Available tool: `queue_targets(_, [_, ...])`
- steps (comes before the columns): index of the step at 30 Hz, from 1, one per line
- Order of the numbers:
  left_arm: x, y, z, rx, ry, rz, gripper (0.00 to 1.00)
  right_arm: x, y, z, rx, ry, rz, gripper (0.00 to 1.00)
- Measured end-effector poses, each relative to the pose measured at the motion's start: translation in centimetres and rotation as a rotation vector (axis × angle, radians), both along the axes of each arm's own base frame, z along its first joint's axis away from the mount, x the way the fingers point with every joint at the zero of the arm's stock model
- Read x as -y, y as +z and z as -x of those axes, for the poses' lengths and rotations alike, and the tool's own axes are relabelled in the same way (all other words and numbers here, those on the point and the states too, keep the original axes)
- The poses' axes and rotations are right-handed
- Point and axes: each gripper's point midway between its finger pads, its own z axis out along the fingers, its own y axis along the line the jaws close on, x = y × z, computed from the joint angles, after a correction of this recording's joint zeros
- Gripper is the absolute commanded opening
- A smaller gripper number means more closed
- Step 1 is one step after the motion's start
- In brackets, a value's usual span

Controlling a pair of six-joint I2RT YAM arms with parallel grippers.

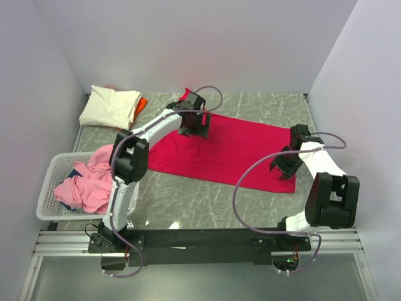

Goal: Fold and stack the t-shirts
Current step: Fold the tshirt

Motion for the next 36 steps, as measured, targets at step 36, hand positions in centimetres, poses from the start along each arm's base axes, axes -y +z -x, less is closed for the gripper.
queue_targets(36, [-14.0,-3.4,5.3,-0.107,0.292,0.184,0.91,-5.6,-3.8,-3.8,0.087,0.098,-0.125,0.54])
